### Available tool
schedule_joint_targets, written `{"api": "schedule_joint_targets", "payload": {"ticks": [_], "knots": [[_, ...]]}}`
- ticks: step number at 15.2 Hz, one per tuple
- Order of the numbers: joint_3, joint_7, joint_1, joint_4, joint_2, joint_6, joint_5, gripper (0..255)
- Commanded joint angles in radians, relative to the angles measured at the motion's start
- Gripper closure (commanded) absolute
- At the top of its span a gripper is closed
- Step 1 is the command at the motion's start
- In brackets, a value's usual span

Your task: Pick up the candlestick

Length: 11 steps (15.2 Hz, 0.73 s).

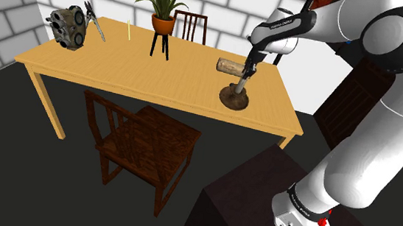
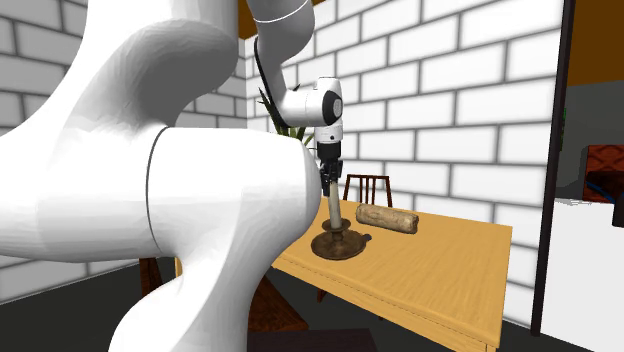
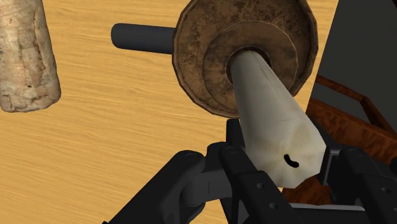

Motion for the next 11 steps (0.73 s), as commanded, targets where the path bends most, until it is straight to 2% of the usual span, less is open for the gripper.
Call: {"api": "schedule_joint_targets", "payload": {"ticks": [1,11], "knots": [[-0.002,0.008,0.002,0.011,-0.015,-0.023,-0.012,255],[-0.007,0.041,0.009,0.085,-0.075,-0.148,-0.059,255]]}}
